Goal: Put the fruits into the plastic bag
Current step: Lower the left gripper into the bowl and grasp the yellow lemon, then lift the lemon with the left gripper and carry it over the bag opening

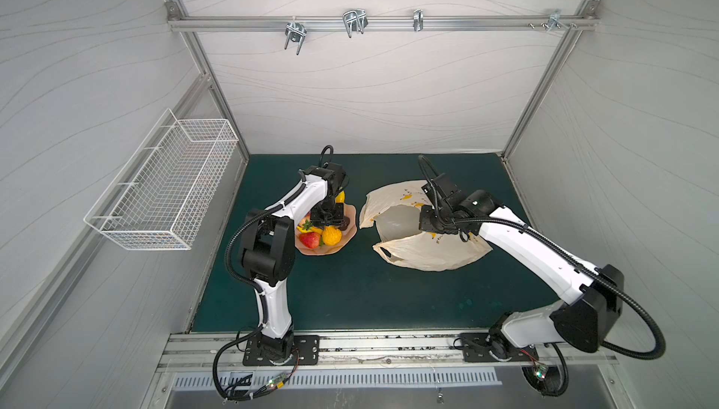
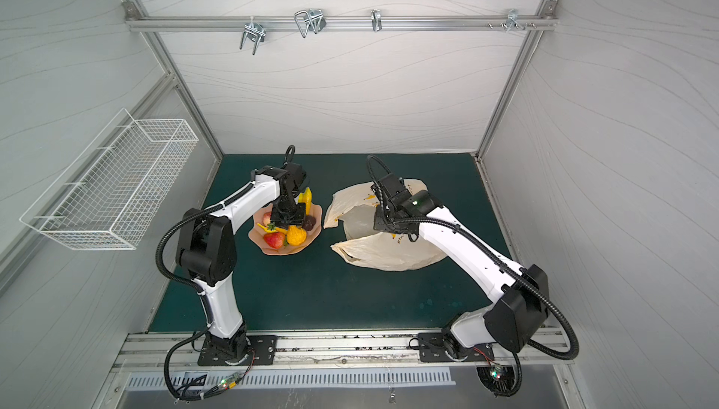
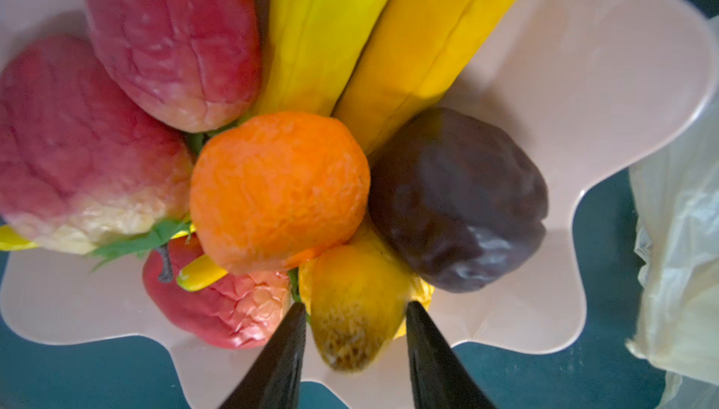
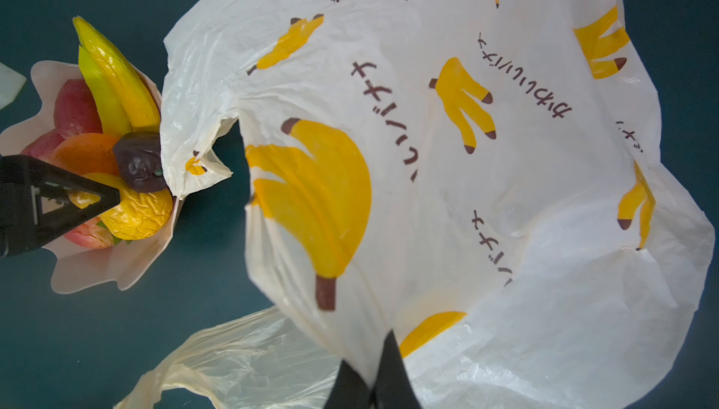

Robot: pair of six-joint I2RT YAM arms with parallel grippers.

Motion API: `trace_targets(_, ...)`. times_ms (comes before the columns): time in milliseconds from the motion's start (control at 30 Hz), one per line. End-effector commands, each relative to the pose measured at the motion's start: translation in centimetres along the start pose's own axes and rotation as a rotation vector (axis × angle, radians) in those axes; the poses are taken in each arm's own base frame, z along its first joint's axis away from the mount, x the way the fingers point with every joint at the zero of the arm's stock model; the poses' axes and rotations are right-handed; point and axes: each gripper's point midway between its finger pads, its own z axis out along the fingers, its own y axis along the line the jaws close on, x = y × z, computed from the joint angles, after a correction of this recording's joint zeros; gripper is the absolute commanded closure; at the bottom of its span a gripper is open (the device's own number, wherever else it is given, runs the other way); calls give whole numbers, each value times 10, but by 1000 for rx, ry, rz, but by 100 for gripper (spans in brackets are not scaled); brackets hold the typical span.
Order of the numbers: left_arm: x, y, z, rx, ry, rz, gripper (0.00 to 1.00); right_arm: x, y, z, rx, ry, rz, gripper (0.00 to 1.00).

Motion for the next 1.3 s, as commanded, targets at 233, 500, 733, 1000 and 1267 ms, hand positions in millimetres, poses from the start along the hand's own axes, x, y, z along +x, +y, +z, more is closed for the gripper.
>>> trace_targets(233,-8,0,-1,-45,-8,47,65,1,-3,-3,2,-4,8,100)
trace_targets(500,-5,-2,-15,-22,-25,53,79,1,-4,-4,2,-8,13,100)
trace_targets(733,-1,-6,-32,13,-42,56,87,1,-4,-5,4,-9,12,100)
trace_targets(1000,4,-7,-59,52,-78,48,91,-2,-4,-9,0,-25,20,100)
trace_targets(1267,7,-22,-108,206,-181,13,98,-2,-5,-10,1,-30,29,100)
